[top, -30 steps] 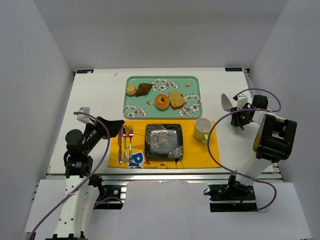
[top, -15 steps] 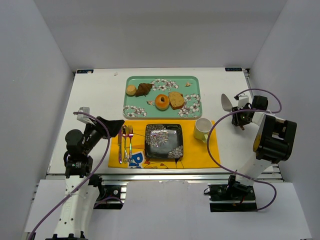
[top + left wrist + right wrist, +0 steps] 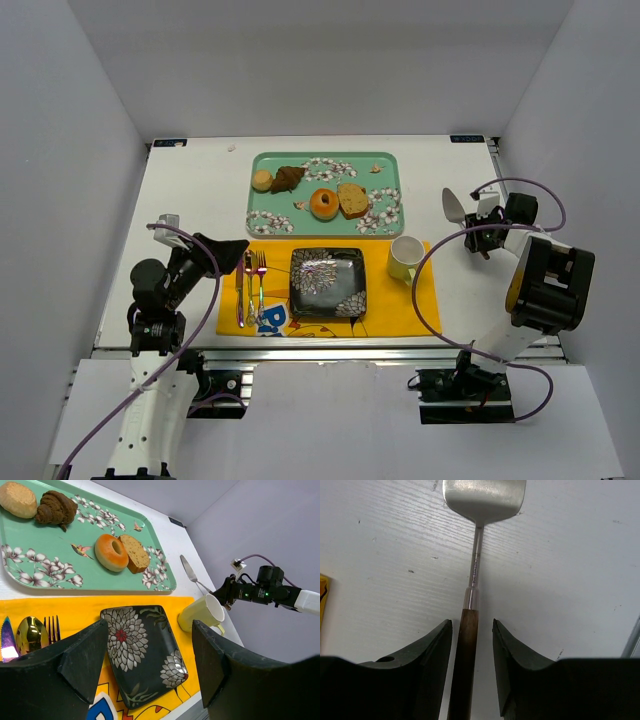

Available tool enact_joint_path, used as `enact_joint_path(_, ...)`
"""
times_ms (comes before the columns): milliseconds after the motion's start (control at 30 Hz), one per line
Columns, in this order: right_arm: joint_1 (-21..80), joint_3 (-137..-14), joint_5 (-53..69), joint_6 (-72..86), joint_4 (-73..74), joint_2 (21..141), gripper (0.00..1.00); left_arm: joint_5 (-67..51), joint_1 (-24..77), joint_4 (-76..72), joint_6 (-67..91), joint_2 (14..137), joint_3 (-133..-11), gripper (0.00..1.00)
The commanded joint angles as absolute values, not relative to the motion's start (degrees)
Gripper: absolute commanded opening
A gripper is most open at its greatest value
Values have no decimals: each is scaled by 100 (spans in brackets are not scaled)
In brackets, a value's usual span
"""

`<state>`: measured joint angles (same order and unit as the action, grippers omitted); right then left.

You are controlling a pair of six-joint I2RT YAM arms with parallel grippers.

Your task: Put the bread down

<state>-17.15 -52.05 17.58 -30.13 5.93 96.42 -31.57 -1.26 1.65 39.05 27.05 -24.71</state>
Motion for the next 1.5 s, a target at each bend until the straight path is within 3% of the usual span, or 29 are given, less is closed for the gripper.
enact_joint_path(0,-1731,-5124,1714,-2936,387,9361,44,-3234,-97,97,3929,2646,-2461,77)
enact_joint_path(667,-1732,-5071,1687,-2795,378,9369,41,-3182,-105,299,3902,2461,-2479,77)
enact_joint_path(933,-1740,-5124,1723,-2839,439,9290,17,-3173,-97,343,3885,2435,-2505,77)
enact_joint_path(1033,-1740,-5229,1793,-2865,527,9097,1,-3147,-97,386,3876,2391,-2531,77)
enact_joint_path(1200,-1574,-5800,2100,-2979,913,8570,0,-3173,-97,404,3876,2382,-2505,77)
enact_joint_path(1467,-10,-7460,1627,-3971,1756,8962,0,-3234,-97,281,3859,2575,-2575,77)
